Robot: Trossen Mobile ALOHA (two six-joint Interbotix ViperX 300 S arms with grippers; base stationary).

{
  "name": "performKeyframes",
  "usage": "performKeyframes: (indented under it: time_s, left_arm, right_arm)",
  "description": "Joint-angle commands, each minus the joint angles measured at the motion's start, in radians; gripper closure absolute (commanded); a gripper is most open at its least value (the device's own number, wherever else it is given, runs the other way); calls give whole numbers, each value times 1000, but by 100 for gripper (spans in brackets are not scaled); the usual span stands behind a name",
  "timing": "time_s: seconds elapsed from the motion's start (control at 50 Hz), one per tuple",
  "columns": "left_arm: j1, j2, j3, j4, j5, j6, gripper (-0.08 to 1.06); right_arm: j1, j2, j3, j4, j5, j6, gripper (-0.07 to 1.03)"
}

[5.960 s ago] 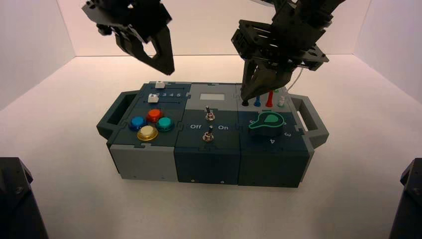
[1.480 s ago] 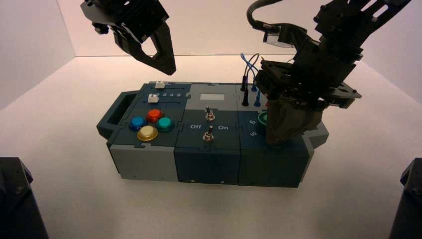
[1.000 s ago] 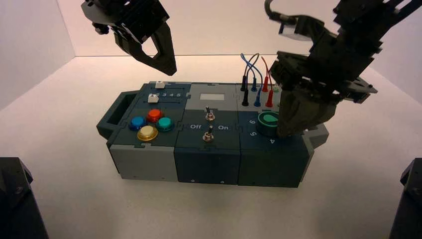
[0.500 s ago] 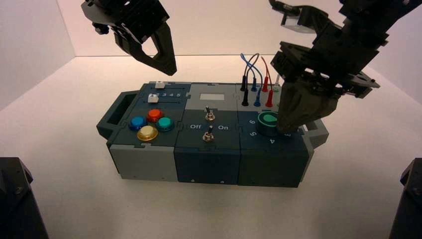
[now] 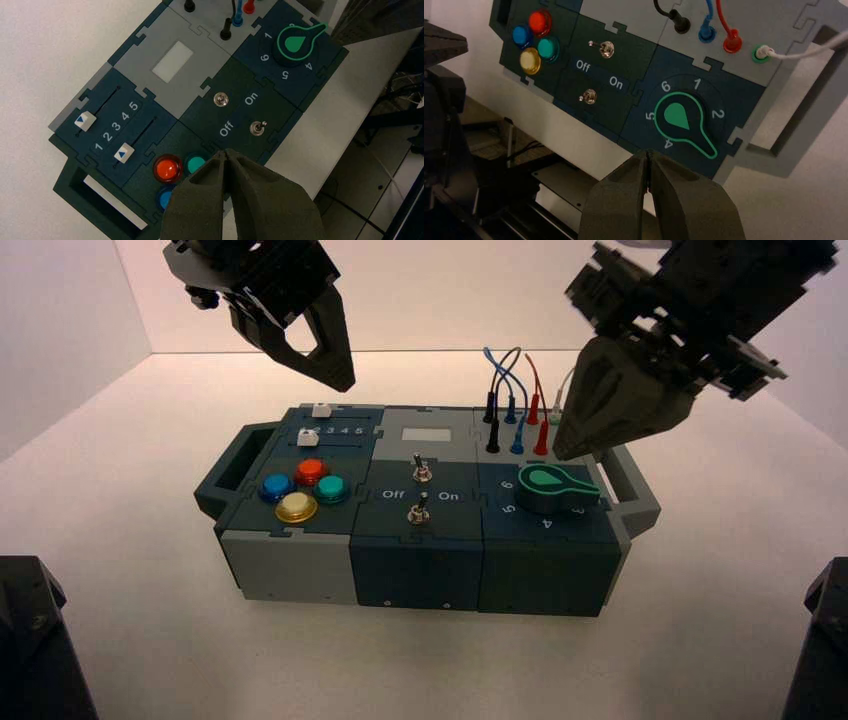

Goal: Turn the knob to position 3.

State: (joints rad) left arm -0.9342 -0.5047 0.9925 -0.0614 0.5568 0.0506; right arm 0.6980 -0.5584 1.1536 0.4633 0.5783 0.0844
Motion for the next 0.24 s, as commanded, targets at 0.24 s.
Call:
performKeyframes:
  time_s: [0.24]
  left_arm:
    - [-3,-9,-9,3,-3,6,101]
  right_arm:
    - [-112,-77,23,-35,37,8,98]
